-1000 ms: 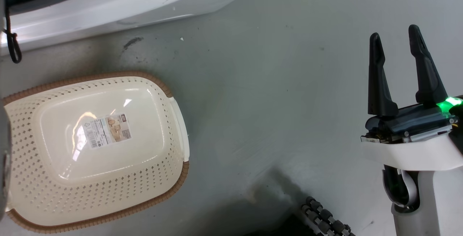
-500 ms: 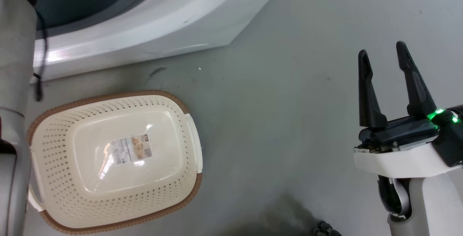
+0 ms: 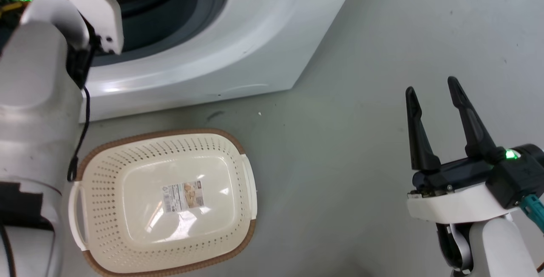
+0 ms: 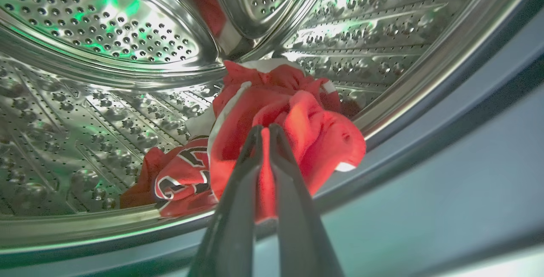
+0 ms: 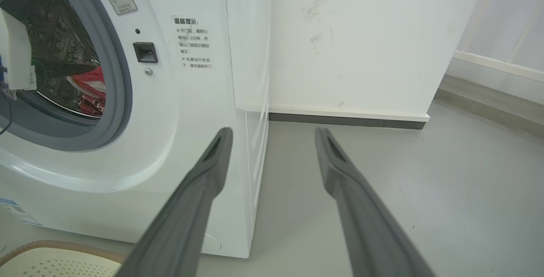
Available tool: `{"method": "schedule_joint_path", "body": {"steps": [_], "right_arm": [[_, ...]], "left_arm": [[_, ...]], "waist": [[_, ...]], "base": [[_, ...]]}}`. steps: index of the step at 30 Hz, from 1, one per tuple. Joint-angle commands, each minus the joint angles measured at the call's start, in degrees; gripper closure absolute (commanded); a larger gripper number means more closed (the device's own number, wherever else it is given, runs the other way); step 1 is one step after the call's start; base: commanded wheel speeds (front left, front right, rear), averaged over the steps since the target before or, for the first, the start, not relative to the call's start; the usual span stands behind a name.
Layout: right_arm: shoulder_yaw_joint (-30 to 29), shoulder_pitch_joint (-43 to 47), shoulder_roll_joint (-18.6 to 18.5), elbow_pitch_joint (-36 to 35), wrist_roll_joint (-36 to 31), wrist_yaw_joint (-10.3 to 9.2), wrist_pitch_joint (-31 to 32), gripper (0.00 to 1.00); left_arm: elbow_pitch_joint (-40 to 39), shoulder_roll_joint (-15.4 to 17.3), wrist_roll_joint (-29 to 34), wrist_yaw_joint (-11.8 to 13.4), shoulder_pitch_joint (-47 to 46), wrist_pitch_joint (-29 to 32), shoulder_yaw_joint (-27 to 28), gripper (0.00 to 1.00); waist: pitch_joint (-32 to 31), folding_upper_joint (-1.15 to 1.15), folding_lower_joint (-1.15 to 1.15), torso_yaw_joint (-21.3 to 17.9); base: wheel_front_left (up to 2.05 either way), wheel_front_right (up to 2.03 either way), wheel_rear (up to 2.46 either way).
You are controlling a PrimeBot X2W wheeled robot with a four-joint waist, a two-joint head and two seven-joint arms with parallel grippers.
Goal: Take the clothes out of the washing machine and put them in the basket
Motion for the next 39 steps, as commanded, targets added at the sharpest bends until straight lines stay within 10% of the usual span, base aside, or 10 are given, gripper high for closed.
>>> {"method": "schedule_joint_path", "body": {"steps": [1, 18, 39], "right_arm": [[0.1, 1.3, 0.1, 0.5, -0.6, -0.05, -0.1, 0.0], [0.2, 8.9, 0.1, 2.4, -2.6, -0.06, -0.1, 0.0], [0.4, 16.2, 0.1, 3.1, -2.7, -0.05, -0.1, 0.0]], "left_arm": [[0.0, -0.5, -0.8, -0.2, 2.7, -2.3, -0.3, 1.0], [-4.7, -2.9, -4.9, -0.4, 20.7, -15.5, -2.0, 1.0], [-44.3, 1.9, -5.6, 6.8, 55.9, -11.8, -0.8, 1.0]], "waist": [[-3.0, 0.0, 0.0, 1.1], [-17.1, 0.0, 0.0, 5.1], [-27.7, 0.0, 0.0, 8.5]], "base": [[0.0, 0.0, 0.0], [0.0, 0.0, 0.0], [0.0, 0.0, 0.0]]}}
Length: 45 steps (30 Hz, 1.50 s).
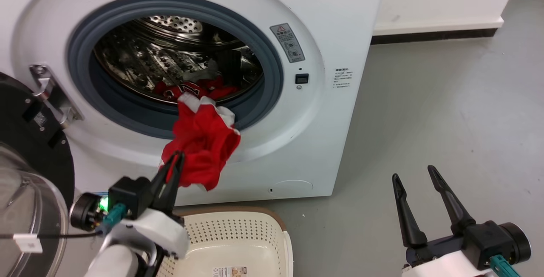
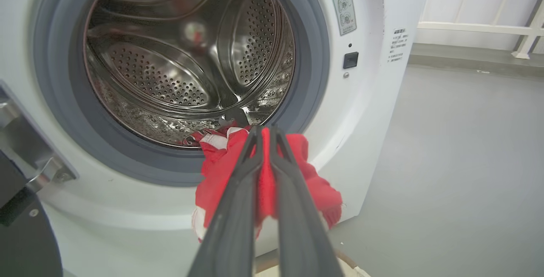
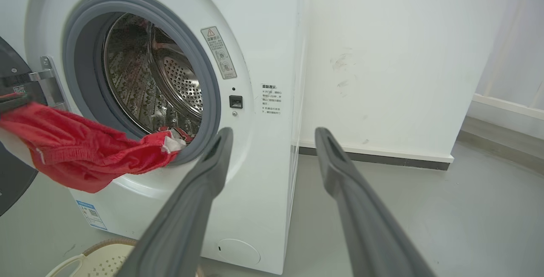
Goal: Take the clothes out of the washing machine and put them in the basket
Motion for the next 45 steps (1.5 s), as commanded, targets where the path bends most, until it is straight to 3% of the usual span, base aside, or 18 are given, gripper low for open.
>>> {"method": "schedule_joint_path", "body": {"steps": [1, 8, 16, 35, 45], "right_arm": [[0.0, 0.9, 0.1, 0.0, 0.1, -0.04, -0.1, 0.0], [0.2, 0.8, 0.1, -0.1, 0.1, -0.05, -0.1, 0.0], [0.2, -0.8, 0.1, -0.1, -0.3, -0.04, -0.1, 0.0], [-0.3, -7.9, 0.1, -1.5, 0.2, -0.04, -0.1, 0.0], [-0.8, -13.3, 0.1, -2.6, 1.5, -0.04, -0.1, 0.0]], "left_arm": [[-0.9, 0.2, -0.5, 0.2, 0.9, 0.2, 0.0, 1.0], [-7.4, 0.5, -1.9, 1.5, 7.5, 3.9, -1.3, 1.0], [-4.1, -1.4, -3.1, 1.1, 9.4, 3.6, -3.0, 1.0], [22.6, -7.6, -5.6, -5.1, -2.8, -1.9, -5.3, 1.0], [40.5, -10.1, -5.5, -6.5, -14.5, -3.5, -6.0, 1.0]], "waist": [[-0.3, 0.0, 0.01, 0.4], [-0.3, 0.0, 0.01, 0.9], [1.9, 0.0, 0.01, -0.1], [15.7, 0.0, 0.01, -3.6], [25.5, 0.0, 0.01, -5.8]], "base": [[0.0, 0.0, 0.0], [0.0, 0.0, 0.0], [0.0, 0.0, 0.0], [0.0, 0.0, 0.0], [0.0, 0.0, 0.0]]}}
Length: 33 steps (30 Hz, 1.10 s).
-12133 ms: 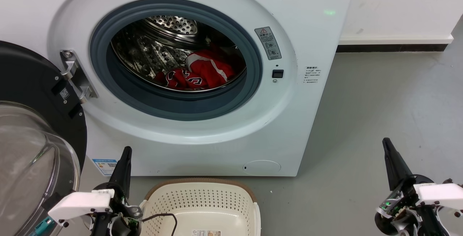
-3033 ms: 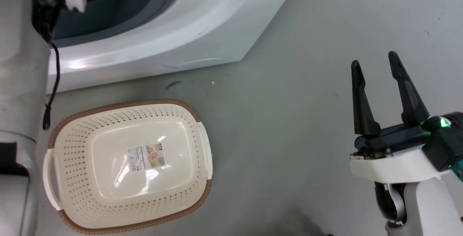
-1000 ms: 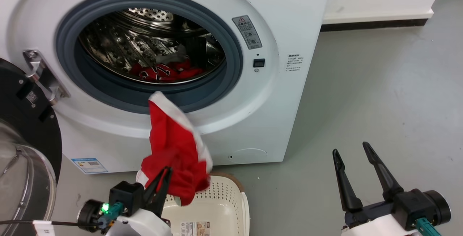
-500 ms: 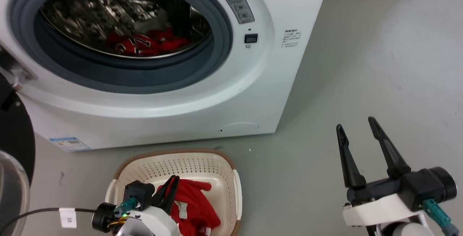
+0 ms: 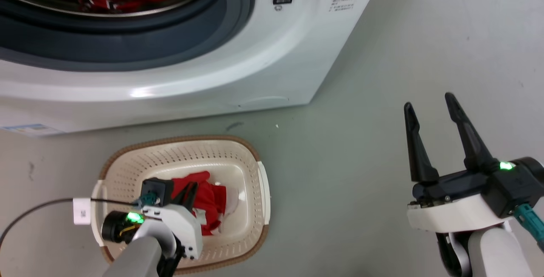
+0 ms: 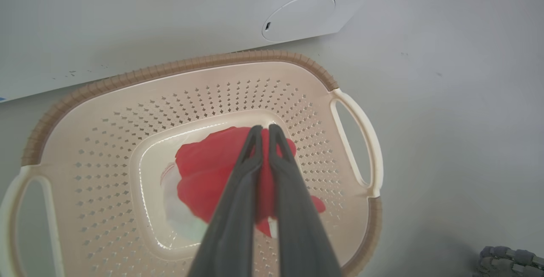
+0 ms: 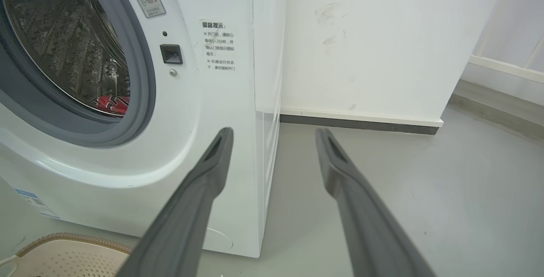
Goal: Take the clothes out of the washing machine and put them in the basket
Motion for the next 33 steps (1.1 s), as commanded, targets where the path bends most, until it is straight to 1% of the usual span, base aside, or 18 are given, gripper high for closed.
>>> {"method": "schedule_joint_path", "body": {"steps": [1, 6, 13, 14, 17, 25, 26, 27, 33], "right_arm": [[-0.2, -1.7, 0.1, -0.4, 0.6, -0.04, -0.1, 0.0], [-0.5, -4.3, 0.1, -1.1, 1.0, -0.04, -0.1, 0.0], [-1.3, -7.0, 0.1, -2.1, 1.9, -0.04, -0.1, 0.0], [-1.5, -7.9, 0.1, -2.3, 2.1, -0.04, -0.1, 0.0], [-1.7, -8.5, 0.1, -2.5, 2.4, -0.04, -0.1, 0.0], [-2.0, -9.1, 0.1, -2.4, 2.5, -0.04, -0.1, 0.0], [-2.0, -9.1, 0.1, -2.3, 2.5, -0.04, -0.1, 0.0], [-2.0, -9.1, 0.1, -2.1, 2.4, -0.04, -0.1, 0.0], [-1.5, -8.4, 0.1, -1.3, 2.5, -0.04, -0.1, 0.0]], "left_arm": [[3.0, -0.5, 0.1, -0.2, -2.9, -0.5, -0.2, 1.0], [10.8, -0.5, 0.7, -0.4, -8.9, -0.9, -0.3, 1.0], [18.6, -0.8, 1.0, 0.5, -15.3, -0.9, -0.4, 1.0], [20.5, -0.9, 1.0, 0.9, -16.9, -0.4, -0.6, 1.0], [21.7, -0.8, 0.7, 1.7, -17.9, 0.8, -0.6, 1.0], [22.8, -2.0, -0.6, 2.5, -18.8, 2.7, -0.3, 1.0], [22.8, -2.2, -0.7, 2.6, -18.7, 2.8, -0.2, 0.65], [22.9, -2.4, -1.1, 2.7, -18.5, 2.8, 0.1, 0.0], [23.1, -2.2, -1.9, 2.4, -16.7, 2.3, 0.2, 0.0]], "waist": [[4.4, 0.0, -0.01, -1.3], [9.5, 0.0, -0.01, -2.1], [15.5, 0.0, -0.01, -2.7], [17.3, 0.0, -0.01, -2.8], [18.6, 0.0, -0.01, -2.9], [19.6, 0.0, -0.01, -2.7], [19.5, 0.0, -0.01, -2.6], [19.3, 0.0, -0.01, -2.5], [16.5, 0.0, -0.01, -2.0]], "base": [[0.0, 0.0, 0.0], [0.0, 0.0, 0.0], [0.0, 0.0, 0.0], [0.0, 0.0, 0.0], [0.0, 0.0, 0.0], [0.0, 0.0, 0.0], [0.0, 0.0, 0.0], [0.0, 0.0, 0.0], [0.0, 0.0, 0.0]]}}
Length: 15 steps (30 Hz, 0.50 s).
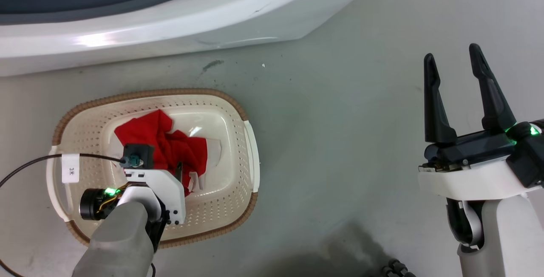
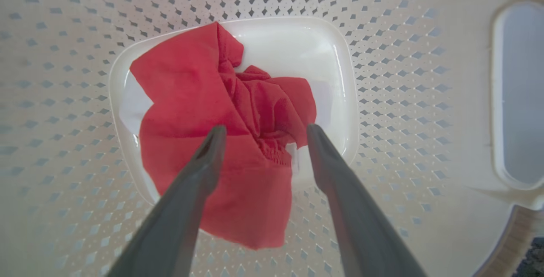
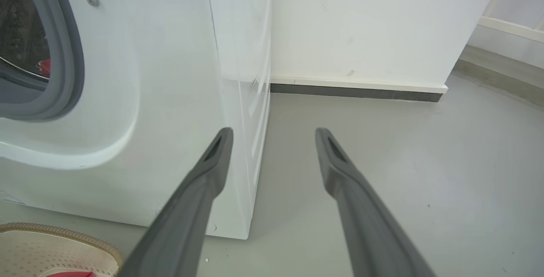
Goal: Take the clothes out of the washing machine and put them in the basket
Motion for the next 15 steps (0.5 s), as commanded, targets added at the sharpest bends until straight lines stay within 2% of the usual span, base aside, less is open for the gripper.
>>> {"method": "schedule_joint_path", "body": {"steps": [1, 10, 15], "right_arm": [[0.2, 0.2, 0.1, 0.2, 0.0, -0.04, -0.1, 0.0], [0.7, 2.9, 0.1, 1.6, -1.0, -0.04, -0.1, 0.0], [1.0, 4.9, 0.1, 2.3, -1.6, -0.04, -0.1, 0.0]], "left_arm": [[0.0, 0.1, -0.2, 0.1, 0.7, -0.6, 0.0, 0.0], [-1.6, -0.4, -0.2, 1.0, 4.7, -3.8, 0.4, 0.0], [-10.3, 0.8, 1.8, 2.9, 9.3, -3.9, 2.5, 0.0]], "waist": [[-1.6, 0.0, 0.0, 0.4], [-9.2, 0.0, 0.0, 2.0], [-13.5, 0.0, 0.0, 3.1]], "base": [[0.0, 0.0, 0.0], [0.0, 0.0, 0.0], [0.0, 0.0, 0.0]]}}
